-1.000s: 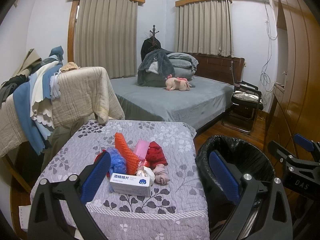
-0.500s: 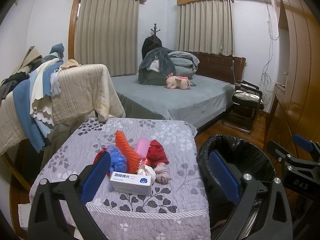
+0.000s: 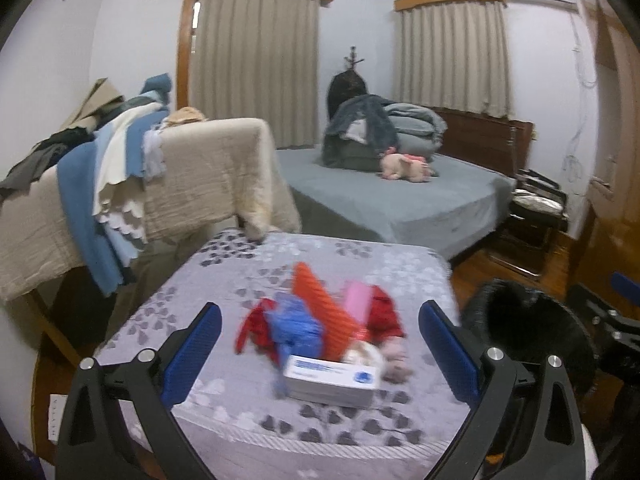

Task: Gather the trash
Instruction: 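Grasp the blue plastic bag with the left tool while the right tool grasps the red cloth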

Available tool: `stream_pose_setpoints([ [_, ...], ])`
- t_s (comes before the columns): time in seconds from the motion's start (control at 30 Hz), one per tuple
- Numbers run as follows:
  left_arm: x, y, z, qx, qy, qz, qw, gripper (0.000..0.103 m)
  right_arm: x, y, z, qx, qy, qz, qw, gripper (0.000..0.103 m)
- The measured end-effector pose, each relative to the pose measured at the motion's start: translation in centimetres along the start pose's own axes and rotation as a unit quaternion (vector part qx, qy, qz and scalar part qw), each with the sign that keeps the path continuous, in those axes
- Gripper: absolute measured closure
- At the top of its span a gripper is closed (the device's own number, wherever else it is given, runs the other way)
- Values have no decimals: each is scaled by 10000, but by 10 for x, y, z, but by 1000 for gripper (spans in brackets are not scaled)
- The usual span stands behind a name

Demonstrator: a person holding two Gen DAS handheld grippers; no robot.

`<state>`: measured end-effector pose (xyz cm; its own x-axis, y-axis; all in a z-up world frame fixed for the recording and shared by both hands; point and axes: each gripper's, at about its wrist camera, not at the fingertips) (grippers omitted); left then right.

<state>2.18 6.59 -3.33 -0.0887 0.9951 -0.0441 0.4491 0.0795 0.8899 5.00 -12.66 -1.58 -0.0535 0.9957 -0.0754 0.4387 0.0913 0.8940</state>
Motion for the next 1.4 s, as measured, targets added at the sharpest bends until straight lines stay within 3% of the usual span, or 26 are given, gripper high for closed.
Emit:
stream_pose_setpoints([
  [0.13,23,4,21,40,216,-52,9997,6,20,5,26,-5,175,-92,9998,5],
  [0.4,53,1,77,295,268,-86,9992,10,65,8,89,212,404,-232,9987,5],
  [0.6,67,-7,117,583,164,-136,9981,14,87,-6,141,683,508,-372,9957,21],
  [0.8,69,-18,149,893,-33,-159,9959,20,100,-23,186,1064,449,-566,9917,23],
  [1.1,66,-27,180,1175,-231,-240,9925,21,116,-37,227,1467,672,-786,9838,27],
  [1.2,64,-29,187,1266,-336,-254,9911,27,122,-40,237,1609,788,-846,9802,36],
  [1.27,65,-30,190,1300,-430,-291,9902,32,124,-41,244,1769,1013,-786,9758,57],
  [1.3,66,-30,192,1323,-520,-327,9893,39,124,-42,246,1862,1162,-760,9726,63],
  [1.37,67,-32,194,1366,-679,-398,9875,49,127,-43,247,1970,1365,-763,9679,86],
  [1.4,66,-32,195,1384,-724,-413,9869,56,129,-44,246,1984,1441,-799,9662,91],
])
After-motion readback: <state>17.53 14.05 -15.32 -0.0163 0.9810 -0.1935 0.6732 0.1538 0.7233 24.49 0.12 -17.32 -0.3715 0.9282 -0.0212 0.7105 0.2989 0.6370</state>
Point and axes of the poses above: each gripper's, at about its wrist camera, not at the fingertips, and z roughly the way its jaws point, x to its left, y to its top, and after that the axes turned 6 degrees about -y, right-handed
